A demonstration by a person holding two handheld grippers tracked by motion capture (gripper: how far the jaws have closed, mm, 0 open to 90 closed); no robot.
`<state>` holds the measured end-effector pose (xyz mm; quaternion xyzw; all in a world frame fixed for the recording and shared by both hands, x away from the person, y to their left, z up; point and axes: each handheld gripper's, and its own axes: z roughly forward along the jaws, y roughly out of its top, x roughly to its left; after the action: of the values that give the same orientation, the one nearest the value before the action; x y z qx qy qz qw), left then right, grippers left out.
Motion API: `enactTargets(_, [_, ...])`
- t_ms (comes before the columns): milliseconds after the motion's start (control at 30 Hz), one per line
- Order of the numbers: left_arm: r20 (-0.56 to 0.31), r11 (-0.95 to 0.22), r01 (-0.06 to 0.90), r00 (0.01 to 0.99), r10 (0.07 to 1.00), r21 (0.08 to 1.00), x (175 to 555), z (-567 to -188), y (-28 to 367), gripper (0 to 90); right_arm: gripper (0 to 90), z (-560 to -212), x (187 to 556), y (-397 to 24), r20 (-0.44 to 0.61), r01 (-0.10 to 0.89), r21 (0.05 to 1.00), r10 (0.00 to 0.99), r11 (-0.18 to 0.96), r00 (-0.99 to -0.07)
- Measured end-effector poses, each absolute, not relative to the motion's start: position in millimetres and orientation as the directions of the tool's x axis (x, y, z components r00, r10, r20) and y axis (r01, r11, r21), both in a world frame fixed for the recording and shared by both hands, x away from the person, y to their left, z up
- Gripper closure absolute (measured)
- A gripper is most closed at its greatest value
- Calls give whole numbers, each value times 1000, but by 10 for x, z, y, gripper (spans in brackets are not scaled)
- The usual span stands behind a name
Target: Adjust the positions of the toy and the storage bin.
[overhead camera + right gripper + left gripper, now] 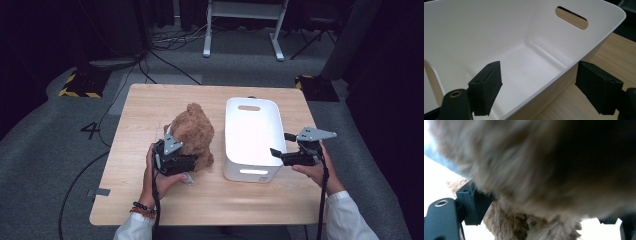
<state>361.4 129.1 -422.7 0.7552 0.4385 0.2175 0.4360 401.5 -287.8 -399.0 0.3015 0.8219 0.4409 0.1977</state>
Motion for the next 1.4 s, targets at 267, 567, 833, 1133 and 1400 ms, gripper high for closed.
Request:
enactTargets(267, [-54, -257, 505, 522, 851, 824, 3743, -4337, 1259, 148, 208, -3993, 4015, -2879, -55, 322, 846, 670, 425, -740])
enactTargets(567, [-68, -258, 516, 530, 845, 817, 3820, -4394, 1341, 413, 210, -3997, 4008, -2876, -55, 322, 847, 673, 423, -737])
enactTargets(833, [-33, -285, 487, 545, 837, 826, 3779, -4415, 1379, 553, 214, -3976, 3971, -2886, -83, 302, 849, 673, 434, -735])
enactTargets(1133, [-26, -292, 467, 564, 825, 835, 3752, -4426, 1421, 582, 213, -3843, 3803, -3041, -99, 255, 881, 683, 398, -723])
enactTargets(1400, [-31, -289, 464, 568, 823, 837, 3747, -4432, 1426, 581, 219, -3789, 3575, -3331, -123, 228, 900, 718, 371, -685])
